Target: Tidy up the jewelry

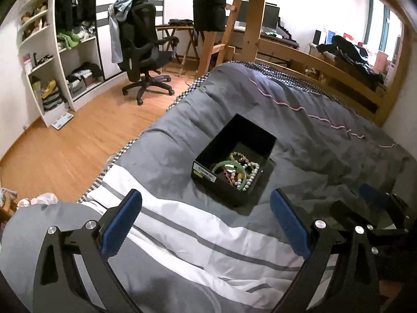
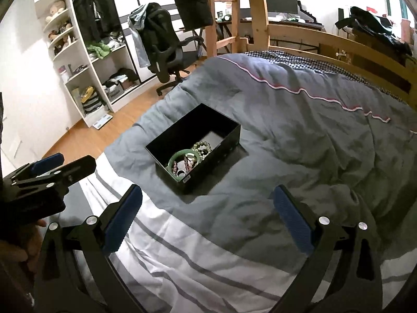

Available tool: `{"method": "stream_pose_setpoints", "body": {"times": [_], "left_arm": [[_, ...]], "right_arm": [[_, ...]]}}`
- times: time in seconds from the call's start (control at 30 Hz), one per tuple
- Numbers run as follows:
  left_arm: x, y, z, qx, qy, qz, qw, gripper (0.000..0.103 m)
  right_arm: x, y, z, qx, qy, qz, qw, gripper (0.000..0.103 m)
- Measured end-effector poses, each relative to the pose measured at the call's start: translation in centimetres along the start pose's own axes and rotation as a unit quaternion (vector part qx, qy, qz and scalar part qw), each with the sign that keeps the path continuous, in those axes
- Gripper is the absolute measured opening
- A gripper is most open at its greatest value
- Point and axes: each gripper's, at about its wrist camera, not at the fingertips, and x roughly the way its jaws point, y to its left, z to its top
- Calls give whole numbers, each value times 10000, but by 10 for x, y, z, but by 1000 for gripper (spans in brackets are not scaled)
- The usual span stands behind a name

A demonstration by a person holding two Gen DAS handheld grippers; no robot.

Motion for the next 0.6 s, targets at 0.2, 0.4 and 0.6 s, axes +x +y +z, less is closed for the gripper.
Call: {"method": "stream_pose_setpoints", "body": {"times": [0.2,0.4,0.6], "left_arm": [[5,1,-2,124,79,-54,9999,97],[-1,-6,-1,413,61,-71,9991,97],[-5,-2,3,462,46,-123,9988,97]], "right_arm": [[6,2,-4,-49,91,-6,9999,99],[5,2,-4,-75,80,1,9999,99],[2,4,-3,-105,45,12,9999,99]]}}
